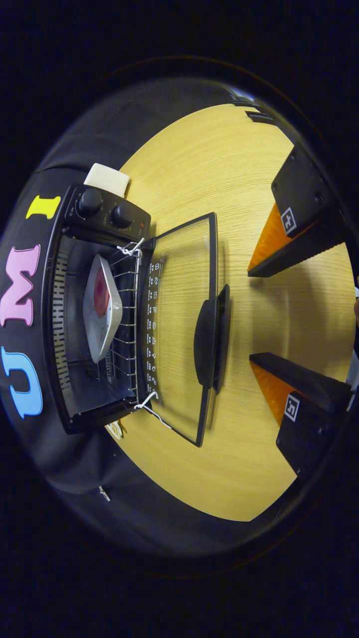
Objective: Open the toaster oven, put the food inside, and close the toaster oven door.
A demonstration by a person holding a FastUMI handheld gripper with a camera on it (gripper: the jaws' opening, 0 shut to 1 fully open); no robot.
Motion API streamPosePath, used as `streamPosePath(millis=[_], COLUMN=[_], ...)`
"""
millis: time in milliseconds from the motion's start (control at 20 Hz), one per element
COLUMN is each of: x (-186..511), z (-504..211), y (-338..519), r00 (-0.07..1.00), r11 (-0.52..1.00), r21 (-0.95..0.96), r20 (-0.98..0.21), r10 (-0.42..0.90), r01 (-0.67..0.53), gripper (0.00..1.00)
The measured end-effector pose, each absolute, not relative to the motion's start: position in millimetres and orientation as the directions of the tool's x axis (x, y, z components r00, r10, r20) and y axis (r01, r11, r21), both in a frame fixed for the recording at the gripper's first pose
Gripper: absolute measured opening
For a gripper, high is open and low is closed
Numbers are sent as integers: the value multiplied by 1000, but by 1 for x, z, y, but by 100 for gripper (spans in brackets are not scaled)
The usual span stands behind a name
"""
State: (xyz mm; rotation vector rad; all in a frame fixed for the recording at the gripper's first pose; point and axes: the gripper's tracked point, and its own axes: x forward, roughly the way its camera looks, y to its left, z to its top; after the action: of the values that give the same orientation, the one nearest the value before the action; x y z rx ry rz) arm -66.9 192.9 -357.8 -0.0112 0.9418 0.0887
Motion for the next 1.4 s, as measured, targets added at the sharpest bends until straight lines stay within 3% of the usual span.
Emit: streamPosePath(millis=[350, 800, 1100, 1400], x=[-40, -39, -18, 35], z=[-354, -310, -254, -192], y=[191, 199, 202, 187], r00=[611, 689, 762, 841], r11=[996, 985, 984, 985], r21=[20, 20, 141, 142], r20=[-789, -712, -624, -518], r10=[67, 136, 177, 160], r01=[-84, -174, -113, -100], gripper=[100, 100, 100, 99])
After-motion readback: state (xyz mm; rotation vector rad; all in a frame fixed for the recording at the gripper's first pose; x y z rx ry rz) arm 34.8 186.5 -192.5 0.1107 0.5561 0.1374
